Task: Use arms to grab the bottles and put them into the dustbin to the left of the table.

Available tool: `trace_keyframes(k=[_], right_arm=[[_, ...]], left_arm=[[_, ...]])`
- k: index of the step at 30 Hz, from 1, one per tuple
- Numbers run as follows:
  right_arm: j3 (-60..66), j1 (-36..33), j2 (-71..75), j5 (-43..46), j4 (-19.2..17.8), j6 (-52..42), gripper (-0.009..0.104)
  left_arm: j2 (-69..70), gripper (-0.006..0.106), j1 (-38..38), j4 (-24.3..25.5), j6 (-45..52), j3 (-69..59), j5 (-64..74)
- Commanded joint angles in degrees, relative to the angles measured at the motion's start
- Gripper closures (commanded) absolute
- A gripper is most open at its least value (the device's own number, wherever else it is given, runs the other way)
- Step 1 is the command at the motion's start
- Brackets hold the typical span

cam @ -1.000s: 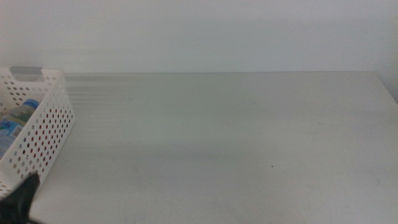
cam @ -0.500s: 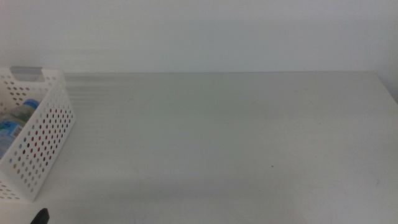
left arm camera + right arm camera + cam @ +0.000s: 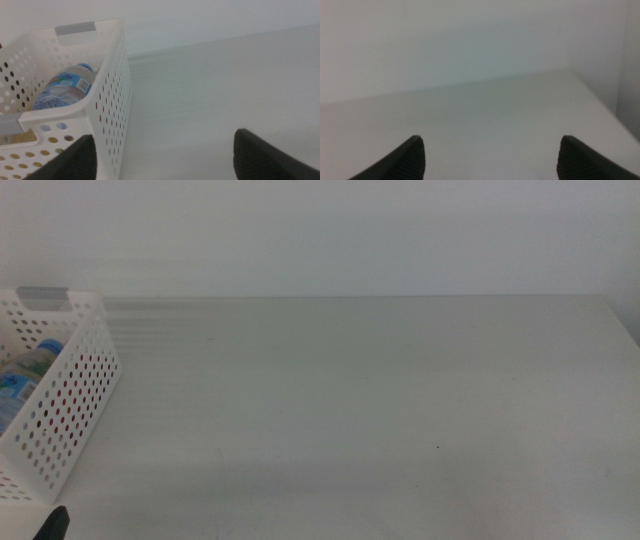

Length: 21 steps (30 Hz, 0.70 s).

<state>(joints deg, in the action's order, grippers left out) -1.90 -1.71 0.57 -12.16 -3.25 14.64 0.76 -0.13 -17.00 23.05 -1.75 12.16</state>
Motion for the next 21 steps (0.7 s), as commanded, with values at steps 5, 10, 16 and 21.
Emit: trace_keyframes(k=[5, 10, 16, 21], right_arm=[[0.2, 0.6, 1.6, 4.3, -1.0, -0.4, 0.019], [3.2, 0.6, 1.6, 3.9, -2.0, -0.4, 0.019], [3.1, 0.7, 1.6, 1.1, -3.1, -0.4, 0.019], [3.1, 0.7, 1.6, 1.1, -3.1, -0.4, 0.019]], left_arm=[[0.9, 0.01, 1.1, -0.9, -0.4, -0.3, -4.3], [0.9, 0.01, 1.1, -0.9, -0.4, -0.3, -4.3], [0.9, 0.01, 1.1, -0.9, -0.4, -0.3, -4.3], [0.9, 0.01, 1.1, -0.9, -0.4, -0.3, -4.3]])
